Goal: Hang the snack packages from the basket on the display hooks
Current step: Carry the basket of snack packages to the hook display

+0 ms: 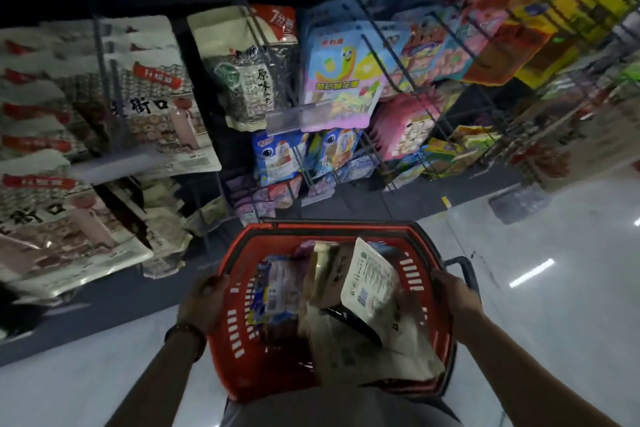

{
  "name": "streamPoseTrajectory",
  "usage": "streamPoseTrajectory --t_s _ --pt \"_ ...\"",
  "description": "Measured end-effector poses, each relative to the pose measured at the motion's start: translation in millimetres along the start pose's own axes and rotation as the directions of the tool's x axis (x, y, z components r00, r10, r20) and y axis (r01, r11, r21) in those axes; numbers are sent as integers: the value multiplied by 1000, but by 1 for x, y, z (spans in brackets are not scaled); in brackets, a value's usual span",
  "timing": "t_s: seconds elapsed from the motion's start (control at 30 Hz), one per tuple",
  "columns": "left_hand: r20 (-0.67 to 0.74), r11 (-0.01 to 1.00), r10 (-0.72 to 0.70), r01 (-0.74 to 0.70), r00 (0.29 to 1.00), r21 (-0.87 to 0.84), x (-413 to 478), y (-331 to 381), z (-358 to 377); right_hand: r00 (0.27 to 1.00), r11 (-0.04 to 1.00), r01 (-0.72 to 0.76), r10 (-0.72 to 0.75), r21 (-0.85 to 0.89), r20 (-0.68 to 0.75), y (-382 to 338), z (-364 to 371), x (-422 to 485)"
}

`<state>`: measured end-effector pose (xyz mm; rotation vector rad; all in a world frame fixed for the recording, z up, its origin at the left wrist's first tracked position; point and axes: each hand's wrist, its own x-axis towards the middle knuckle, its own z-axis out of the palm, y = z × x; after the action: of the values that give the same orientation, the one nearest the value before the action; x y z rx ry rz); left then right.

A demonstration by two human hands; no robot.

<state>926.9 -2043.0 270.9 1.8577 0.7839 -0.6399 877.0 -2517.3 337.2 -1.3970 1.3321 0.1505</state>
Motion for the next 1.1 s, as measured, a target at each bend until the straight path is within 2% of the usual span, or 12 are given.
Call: streamPoseTrajectory --t_s 0.1,0.17,0.23,0.33,0.47,0.6,0.73,0.9,1.1 --pt "-101 997 -71 67 992 -43 -24 11 10 984 998 -57 58 -10 169 7 -3 80" --pt "-185 994 -99 87 978 -70 -56 39 27 941 994 -104 109 -35 320 5 1 117" --pt "-242 993 -99 81 965 -82 -70 51 53 942 994 -79 100 -80 322 -16 8 112" --pt "-281 982 -167 134 945 -134 -72 47 96 939 993 -24 62 -115 338 -21 4 157" --pt "-267 962 -267 242 926 -123 -59 20 159 889 979 -93 163 -179 428 -9 -15 233" --pt "-207 942 -332 313 920 -121 -26 -14 215 900 973 -168 218 -160 379 -5 -23 267" --pt "-158 923 -375 353 913 -150 22 -46 261 926 973 -170 211 -153 313 20 -23 314" --pt "-158 936 -348 333 924 -113 96 -79 313 950 968 -175 213 -178 229 54 -4 367" --pt "-165 942 -333 322 928 -92 163 -118 372 951 981 -91 137 -173 278 102 18 433"
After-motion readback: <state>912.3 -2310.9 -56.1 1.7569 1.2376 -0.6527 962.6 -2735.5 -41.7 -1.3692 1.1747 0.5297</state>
